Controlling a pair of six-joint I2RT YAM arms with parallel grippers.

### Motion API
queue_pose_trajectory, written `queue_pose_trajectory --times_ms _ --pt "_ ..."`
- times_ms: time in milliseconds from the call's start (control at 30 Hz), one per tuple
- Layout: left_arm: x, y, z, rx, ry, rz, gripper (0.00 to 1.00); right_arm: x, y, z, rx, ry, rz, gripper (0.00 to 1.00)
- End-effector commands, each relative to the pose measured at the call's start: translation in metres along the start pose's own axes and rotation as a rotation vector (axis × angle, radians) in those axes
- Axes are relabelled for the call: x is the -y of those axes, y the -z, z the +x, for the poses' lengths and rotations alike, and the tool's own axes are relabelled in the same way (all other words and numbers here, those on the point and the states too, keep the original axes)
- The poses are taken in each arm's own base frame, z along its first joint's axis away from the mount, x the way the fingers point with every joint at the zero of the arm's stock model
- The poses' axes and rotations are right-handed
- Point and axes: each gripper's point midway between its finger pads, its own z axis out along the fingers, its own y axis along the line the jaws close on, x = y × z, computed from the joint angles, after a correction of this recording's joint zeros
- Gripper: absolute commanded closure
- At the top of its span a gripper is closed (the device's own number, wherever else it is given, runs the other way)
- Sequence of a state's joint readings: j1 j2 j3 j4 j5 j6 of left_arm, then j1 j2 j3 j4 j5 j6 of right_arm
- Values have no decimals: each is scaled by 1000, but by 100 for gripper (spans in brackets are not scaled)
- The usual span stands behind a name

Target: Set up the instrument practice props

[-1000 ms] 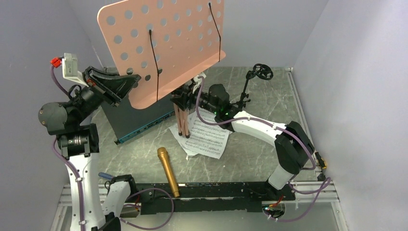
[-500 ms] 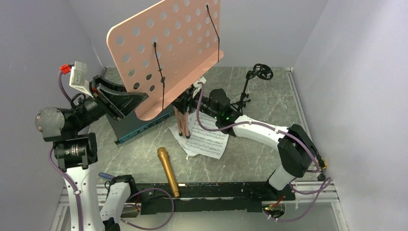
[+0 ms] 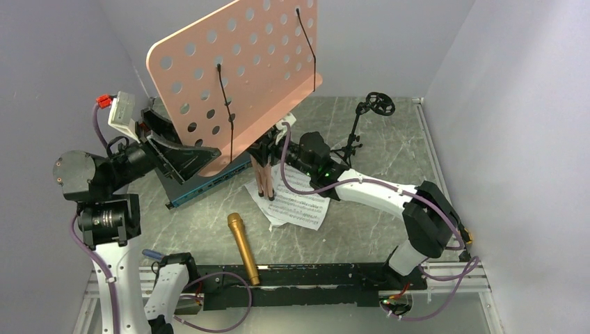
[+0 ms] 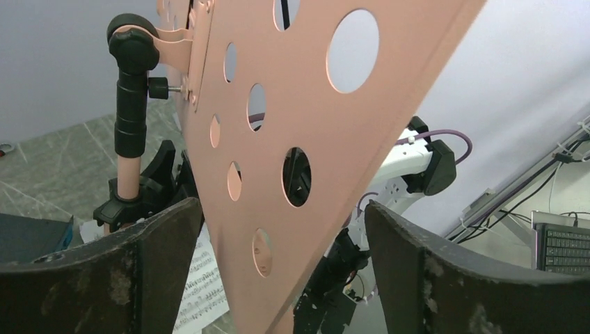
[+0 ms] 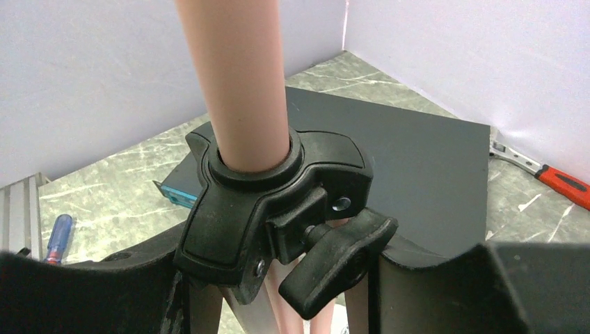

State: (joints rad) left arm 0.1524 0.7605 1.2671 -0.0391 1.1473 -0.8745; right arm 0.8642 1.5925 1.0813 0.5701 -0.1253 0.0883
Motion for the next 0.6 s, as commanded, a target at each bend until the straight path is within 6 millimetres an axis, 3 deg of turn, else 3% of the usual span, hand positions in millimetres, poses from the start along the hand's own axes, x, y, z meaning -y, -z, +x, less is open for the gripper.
queue_pose_trajectory --times_ms 0,167,567 --pt "22 5 -1 -14 -92 31 7 9 11 -67 184 96 63 100" --pt "21 8 4 -22 -114 7 6 6 13 -66 184 96 61 100" --pt "-15 28 13 32 -206 -289 6 3 15 -66 173 134 68 100"
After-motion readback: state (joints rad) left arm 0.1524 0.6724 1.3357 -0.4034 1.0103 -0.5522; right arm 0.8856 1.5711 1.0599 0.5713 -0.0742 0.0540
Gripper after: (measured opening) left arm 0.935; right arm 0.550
